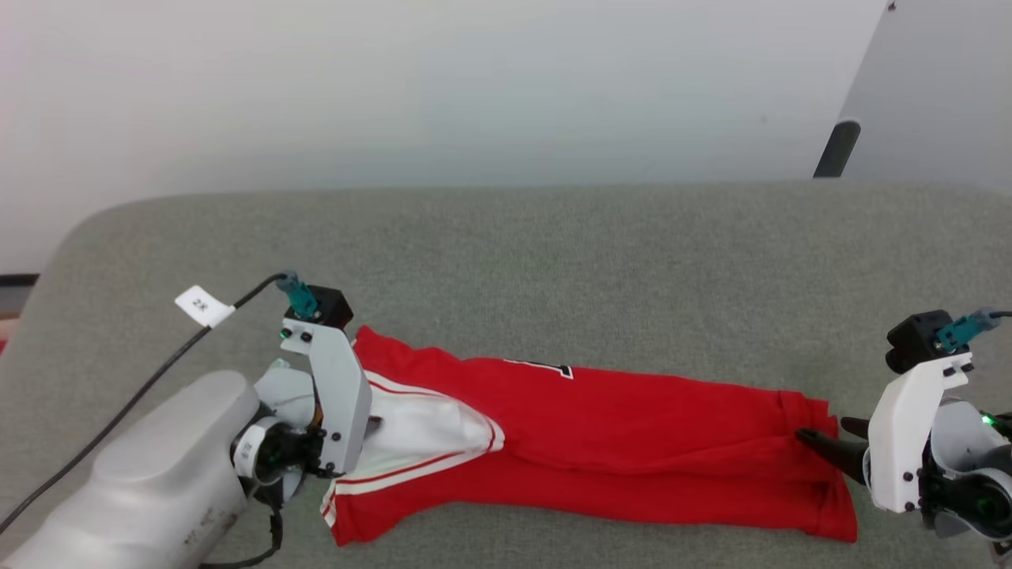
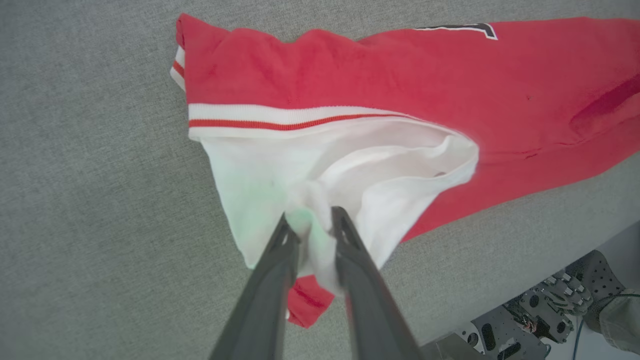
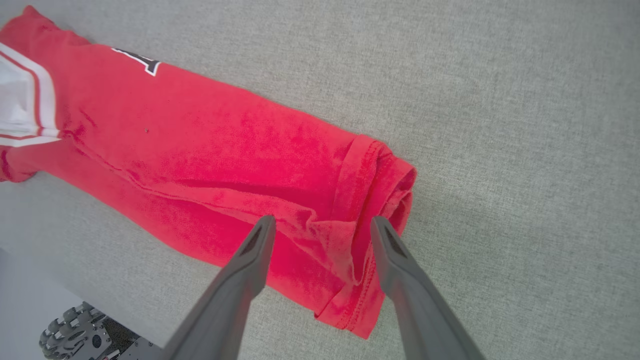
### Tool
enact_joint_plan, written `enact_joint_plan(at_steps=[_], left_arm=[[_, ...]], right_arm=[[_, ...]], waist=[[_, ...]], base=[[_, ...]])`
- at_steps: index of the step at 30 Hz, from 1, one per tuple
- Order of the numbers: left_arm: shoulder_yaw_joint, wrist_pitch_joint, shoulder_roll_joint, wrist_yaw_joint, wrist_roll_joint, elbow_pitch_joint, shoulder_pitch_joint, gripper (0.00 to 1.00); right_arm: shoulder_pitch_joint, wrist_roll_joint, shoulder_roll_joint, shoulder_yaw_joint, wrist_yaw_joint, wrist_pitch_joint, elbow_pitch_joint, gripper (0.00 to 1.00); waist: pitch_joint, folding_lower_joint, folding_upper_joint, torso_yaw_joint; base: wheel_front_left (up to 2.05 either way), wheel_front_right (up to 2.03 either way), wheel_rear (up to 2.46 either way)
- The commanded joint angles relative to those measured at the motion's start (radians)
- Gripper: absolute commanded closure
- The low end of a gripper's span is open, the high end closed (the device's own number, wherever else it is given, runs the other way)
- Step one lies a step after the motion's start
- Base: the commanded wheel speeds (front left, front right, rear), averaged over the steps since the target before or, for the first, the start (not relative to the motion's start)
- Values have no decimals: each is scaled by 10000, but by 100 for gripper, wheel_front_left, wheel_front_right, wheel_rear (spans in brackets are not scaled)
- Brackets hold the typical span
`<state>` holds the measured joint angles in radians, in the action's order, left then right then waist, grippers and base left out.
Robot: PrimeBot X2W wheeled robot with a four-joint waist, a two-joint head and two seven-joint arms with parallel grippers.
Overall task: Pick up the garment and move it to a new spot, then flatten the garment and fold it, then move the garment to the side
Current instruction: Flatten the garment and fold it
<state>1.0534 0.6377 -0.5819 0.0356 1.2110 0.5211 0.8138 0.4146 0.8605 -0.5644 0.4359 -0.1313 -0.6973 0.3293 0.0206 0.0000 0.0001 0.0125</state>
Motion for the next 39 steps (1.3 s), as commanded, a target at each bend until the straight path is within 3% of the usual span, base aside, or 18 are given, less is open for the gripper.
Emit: enact_joint_plan(at_steps=[1, 7, 13, 24, 31, 39], left_arm=[[-7, -6, -22, -51, 50, 26, -80, 0], [-65, -137, -115, -84, 168, -224, -338, 0], [-220, -1051, -409, 0, -96, -580, -645, 0], [-1018, -4725, -1251, 392, -760, -2057, -2118, 0], [-1520, -7264, -1560, 970, -1424, -2944, -3058, 0], [-2157, -8848, -1690, 1716, -1806, -3631, -4174, 0]], right_arm=[[-226, -102, 69, -160, 11, -40, -157, 0], [-1004, -434, 244, -1111, 9, -244, -975, 0], [-1961, -1008, 627, -2081, 9, -167, -1934, 0], [-4039, -2005, 1702, -3830, 9, 180, -3392, 0], [-4519, -2394, 2130, -4616, 9, -138, -3735, 0], [-4348, -2745, 2324, -5269, 9, -881, -3619, 0]], waist=[[-248, 0, -1, 24], [-536, 0, -1, 114], [-796, 0, -1, 148], [-1200, 0, -1, 283], [-1108, 0, -1, 393], [-729, 0, -1, 724]], base=[[0, 0, 0], [0, 0, 0], [0, 0, 0], [0, 0, 0], [0, 0, 0], [0, 0, 0]])
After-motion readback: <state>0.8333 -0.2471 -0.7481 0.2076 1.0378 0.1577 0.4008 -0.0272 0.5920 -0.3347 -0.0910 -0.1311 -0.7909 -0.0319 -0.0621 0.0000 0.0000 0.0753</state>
